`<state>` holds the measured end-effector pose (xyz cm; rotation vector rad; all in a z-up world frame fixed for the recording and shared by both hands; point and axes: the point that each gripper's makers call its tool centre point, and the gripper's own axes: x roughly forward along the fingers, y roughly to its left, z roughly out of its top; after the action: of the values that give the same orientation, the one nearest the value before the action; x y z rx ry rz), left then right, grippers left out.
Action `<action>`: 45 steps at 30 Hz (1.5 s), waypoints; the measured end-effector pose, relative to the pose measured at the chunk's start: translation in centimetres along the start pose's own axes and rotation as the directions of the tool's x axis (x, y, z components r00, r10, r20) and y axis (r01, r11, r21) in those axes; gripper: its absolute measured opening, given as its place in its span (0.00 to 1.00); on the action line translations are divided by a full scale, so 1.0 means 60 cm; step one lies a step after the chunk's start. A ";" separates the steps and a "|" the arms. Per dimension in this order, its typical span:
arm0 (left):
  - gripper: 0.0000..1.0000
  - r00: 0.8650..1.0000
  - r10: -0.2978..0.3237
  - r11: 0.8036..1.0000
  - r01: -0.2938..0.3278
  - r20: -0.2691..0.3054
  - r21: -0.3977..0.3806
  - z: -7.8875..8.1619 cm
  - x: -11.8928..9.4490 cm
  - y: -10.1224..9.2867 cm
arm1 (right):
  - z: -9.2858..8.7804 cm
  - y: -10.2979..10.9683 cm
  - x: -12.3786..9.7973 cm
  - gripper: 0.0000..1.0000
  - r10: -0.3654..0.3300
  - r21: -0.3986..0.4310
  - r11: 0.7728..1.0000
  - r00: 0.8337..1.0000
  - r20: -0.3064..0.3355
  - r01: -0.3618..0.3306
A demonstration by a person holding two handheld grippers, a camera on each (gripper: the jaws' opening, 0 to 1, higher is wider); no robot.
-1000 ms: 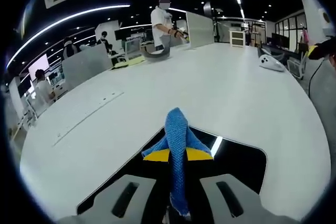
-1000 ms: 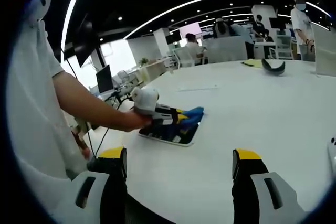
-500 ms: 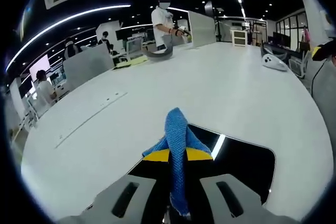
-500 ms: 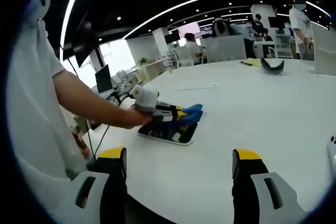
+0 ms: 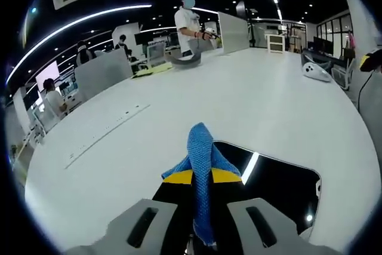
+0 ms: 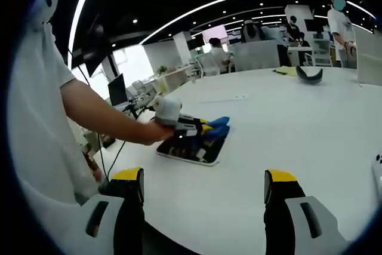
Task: Wipe the mirror surface with the cleaning cloth until all visible marks leave the cleaned area.
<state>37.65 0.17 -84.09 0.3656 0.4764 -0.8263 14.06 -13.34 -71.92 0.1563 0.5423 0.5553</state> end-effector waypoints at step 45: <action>0.06 0.999 0.040 0.998 -0.041 -0.026 -0.036 -0.006 -0.007 0.013 | 0.002 0.005 -0.009 0.81 -0.018 -0.006 1.000 1.000 0.008 0.018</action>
<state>37.91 1.12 -84.06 0.3510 0.5058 -0.7732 13.58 -13.39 -71.50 0.1476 0.5337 0.5386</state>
